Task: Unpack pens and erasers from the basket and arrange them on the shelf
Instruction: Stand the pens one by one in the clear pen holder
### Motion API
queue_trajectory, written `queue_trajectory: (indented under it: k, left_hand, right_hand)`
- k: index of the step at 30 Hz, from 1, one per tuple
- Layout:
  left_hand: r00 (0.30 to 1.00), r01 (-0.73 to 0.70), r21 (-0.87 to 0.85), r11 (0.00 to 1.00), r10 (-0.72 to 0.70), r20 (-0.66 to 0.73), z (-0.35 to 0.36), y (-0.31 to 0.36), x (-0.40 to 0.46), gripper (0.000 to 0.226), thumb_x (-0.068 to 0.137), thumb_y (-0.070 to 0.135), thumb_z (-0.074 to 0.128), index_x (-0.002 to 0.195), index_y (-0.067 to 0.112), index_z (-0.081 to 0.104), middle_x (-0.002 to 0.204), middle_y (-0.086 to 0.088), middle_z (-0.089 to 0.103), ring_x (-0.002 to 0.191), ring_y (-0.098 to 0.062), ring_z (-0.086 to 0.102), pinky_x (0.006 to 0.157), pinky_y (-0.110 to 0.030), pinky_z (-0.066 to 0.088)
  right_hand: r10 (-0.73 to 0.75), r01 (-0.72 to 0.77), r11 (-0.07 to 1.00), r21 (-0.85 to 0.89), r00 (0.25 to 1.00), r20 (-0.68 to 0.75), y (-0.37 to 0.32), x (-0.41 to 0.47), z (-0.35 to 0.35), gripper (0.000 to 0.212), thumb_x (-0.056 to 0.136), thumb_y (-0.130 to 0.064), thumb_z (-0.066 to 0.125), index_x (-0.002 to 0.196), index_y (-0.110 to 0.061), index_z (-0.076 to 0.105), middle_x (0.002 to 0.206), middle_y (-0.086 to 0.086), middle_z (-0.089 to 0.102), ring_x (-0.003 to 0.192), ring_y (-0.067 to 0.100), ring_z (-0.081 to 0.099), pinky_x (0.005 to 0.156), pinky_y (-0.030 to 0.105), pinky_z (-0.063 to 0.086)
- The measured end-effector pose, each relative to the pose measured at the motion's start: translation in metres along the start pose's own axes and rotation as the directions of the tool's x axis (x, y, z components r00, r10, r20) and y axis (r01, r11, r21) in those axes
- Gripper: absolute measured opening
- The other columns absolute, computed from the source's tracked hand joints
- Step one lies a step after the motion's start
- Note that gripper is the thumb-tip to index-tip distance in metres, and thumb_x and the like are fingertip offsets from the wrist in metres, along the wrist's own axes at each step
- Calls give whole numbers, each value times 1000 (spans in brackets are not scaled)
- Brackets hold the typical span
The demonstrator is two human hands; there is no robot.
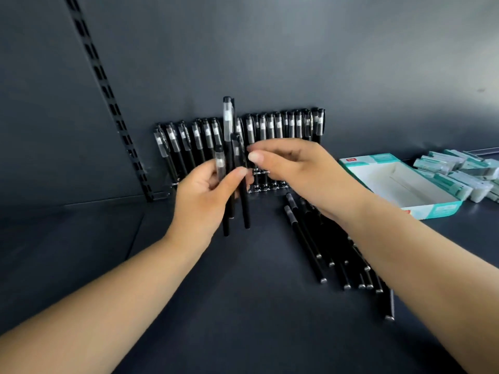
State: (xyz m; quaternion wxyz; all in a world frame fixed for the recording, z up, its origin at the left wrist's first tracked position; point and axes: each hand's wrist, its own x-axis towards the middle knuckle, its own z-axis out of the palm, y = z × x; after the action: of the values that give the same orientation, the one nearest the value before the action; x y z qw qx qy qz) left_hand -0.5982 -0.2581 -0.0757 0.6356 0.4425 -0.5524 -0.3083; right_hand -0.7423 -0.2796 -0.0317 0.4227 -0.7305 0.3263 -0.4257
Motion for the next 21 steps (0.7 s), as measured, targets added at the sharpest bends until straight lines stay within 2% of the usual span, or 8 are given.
queue_trajectory:
  k: [1, 3, 5, 9, 11, 14, 18, 21]
  left_hand:
    - [1000, -2, -3, 1000, 2, 12, -1, -1, -5, 9, 78, 25, 62, 78, 31, 70, 78, 6, 72, 81, -13, 68, 78, -34, 53]
    - [1000, -1, 11, 1000, 1, 8, -2, -4, -13, 12, 71, 31, 61, 80, 29, 68, 78, 7, 72, 82, -12, 69, 82, -35, 53]
    - [1000, -7, 35, 999, 7, 4, -4, -8, -17, 12, 70, 34, 60, 77, 33, 70, 79, 8, 72, 83, -14, 69, 84, -36, 53]
    - [998, 66, -26, 998, -66, -7, -10, -16, -15, 11, 81, 20, 60, 88, 26, 67, 82, 6, 73, 83, -15, 69, 76, -28, 56]
    - [992, 127, -57, 990, -126, 23, -12, -21, -16, 14, 87, 11, 55, 92, 20, 64, 79, 8, 72, 81, -10, 69, 71, -21, 56]
    - [971, 220, -66, 973, -213, 104, -14, -28, -19, 17, 90, 9, 49, 98, 21, 60, 83, 0, 72, 81, -11, 69, 73, -23, 56]
    - [946, 279, -12, 960, -273, 172, -19, -33, -18, 20, 94, 9, 45, 99, 25, 55, 85, -3, 69, 82, -11, 67, 77, -26, 55]
    - [954, 280, -14, 960, -276, 113, -26, -31, -16, 20, 94, 6, 43, 94, 22, 54, 67, 2, 60, 60, -4, 61, 62, -20, 54]
  right_hand:
    - [-4, 4, 1000, 21, 1000, 23, -3, 2, 5, 11, 85, -18, 61, 78, -19, 68, 68, 0, 65, 67, 1, 56, 66, 8, 47]
    - [-11, 14, 999, -35, 996, 85, -4, 5, 12, 20, 86, -18, 60, 69, -25, 65, 61, 0, 58, 59, 6, 52, 59, 12, 44]
    - [-1, 14, 995, -100, 992, 122, 0, 6, 17, 29, 89, -18, 57, 60, -20, 61, 57, 1, 55, 53, 5, 49, 58, 11, 39]
    - [14, -9, 991, -137, 999, 39, 6, 9, 18, 28, 89, -21, 56, 69, -5, 67, 55, 4, 47, 56, 10, 39, 55, 16, 34]
    - [17, -13, 987, -158, 1000, 23, 9, 12, 16, 23, 89, -21, 57, 70, -11, 67, 61, 15, 55, 59, 19, 44, 61, 23, 41]
    - [57, -55, 985, -162, 998, 11, 12, 14, 15, 12, 89, -16, 57, 86, -13, 68, 93, 27, 65, 90, 39, 61, 88, 43, 51]
    - [81, -76, 990, -117, 996, 35, 14, 17, 13, 17, 87, -8, 59, 84, -24, 65, 92, 9, 70, 89, 21, 67, 86, 27, 53]
    - [92, -91, 994, -52, 996, 18, 7, 30, 15, 24, 85, -6, 61, 108, -13, 61, 102, 11, 67, 79, 11, 66, 76, 19, 55]
